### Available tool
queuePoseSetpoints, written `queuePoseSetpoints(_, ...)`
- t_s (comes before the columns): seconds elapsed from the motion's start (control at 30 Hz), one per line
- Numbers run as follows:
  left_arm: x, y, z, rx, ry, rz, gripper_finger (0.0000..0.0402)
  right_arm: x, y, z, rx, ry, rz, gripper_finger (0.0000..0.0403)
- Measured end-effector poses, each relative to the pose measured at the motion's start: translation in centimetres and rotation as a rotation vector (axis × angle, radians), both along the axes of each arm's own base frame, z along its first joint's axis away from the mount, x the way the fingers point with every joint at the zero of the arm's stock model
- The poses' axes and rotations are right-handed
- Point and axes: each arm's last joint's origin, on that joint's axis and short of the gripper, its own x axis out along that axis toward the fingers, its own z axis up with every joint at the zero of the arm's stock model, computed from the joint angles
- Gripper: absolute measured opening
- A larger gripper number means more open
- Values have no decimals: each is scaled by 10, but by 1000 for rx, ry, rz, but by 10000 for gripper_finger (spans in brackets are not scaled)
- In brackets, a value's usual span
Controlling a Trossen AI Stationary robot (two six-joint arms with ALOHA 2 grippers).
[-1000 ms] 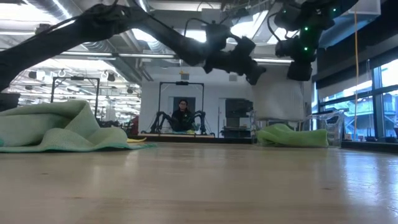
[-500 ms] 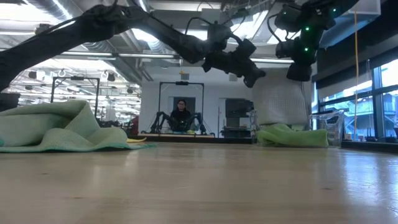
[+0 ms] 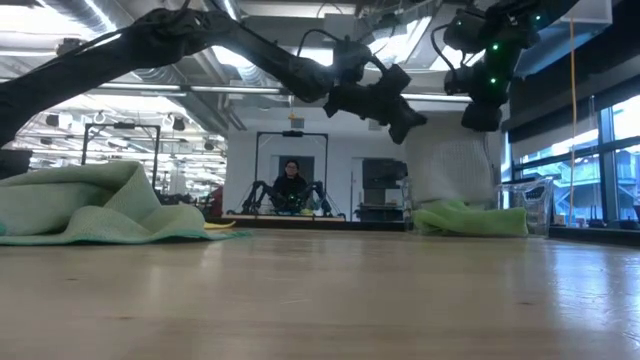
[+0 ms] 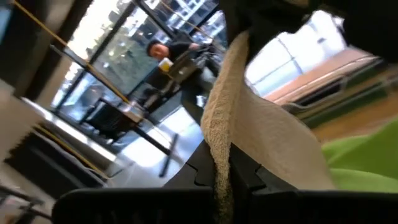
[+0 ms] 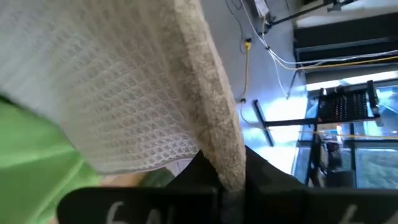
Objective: Fold microfiber towels
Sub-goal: Put the gray cloth into the transparent bin
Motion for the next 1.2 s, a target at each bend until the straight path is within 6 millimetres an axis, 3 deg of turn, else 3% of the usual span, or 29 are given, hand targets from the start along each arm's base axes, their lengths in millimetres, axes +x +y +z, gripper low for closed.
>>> queuePoseSetpoints(0.23,-1,1,-5,-72,22,13,2,-2,-2,-1,37,-25,16,15)
queuePoseSetpoints(0.77,15,-50,-32,-198,289,-46,6,-13,21,-23,494,-137,70,15)
queuePoseSetpoints(1.2,24,-82,-38,-246,353,-93,5,-17,30,-27,657,-145,107,15)
